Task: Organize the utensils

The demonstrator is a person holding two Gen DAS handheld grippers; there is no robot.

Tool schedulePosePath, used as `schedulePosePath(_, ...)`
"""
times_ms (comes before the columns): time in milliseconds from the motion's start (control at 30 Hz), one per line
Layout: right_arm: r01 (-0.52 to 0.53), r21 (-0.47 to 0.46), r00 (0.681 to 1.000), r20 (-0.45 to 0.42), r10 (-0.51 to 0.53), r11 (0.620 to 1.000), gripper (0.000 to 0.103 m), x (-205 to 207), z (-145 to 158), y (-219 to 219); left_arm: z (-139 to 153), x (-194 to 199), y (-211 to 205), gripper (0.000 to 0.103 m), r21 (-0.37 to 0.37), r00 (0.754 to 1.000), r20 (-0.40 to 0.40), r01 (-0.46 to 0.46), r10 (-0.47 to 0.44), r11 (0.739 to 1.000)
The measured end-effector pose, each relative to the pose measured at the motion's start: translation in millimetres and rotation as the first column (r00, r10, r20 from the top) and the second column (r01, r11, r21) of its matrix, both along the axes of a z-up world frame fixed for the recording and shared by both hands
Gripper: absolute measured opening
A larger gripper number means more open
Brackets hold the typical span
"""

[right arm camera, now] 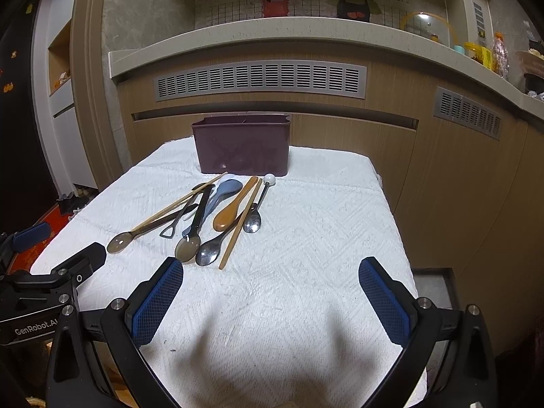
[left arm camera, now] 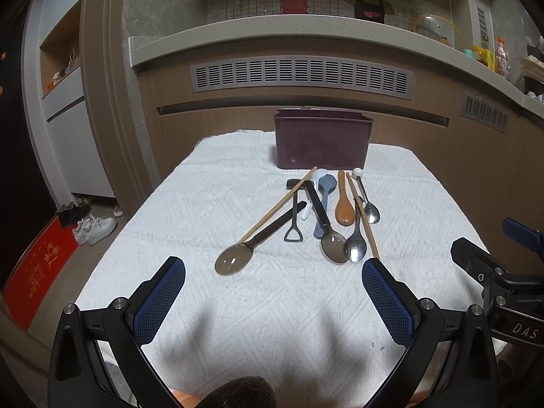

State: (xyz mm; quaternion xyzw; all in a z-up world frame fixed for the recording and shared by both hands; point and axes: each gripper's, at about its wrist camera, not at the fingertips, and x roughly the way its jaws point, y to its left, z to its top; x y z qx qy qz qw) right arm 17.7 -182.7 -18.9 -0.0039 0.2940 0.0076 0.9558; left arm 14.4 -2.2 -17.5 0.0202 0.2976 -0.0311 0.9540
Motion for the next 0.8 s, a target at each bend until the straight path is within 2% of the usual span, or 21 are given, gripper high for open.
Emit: schedulePosePath(800,0.003,0.006,1.000,-0.010,-0.003,1.000,0.103,1.4,-0.9,-1.6,-0.2,-0.7,-0.1,0.103,-0.002,1.000,0.002,-0.001,0.001,1.000)
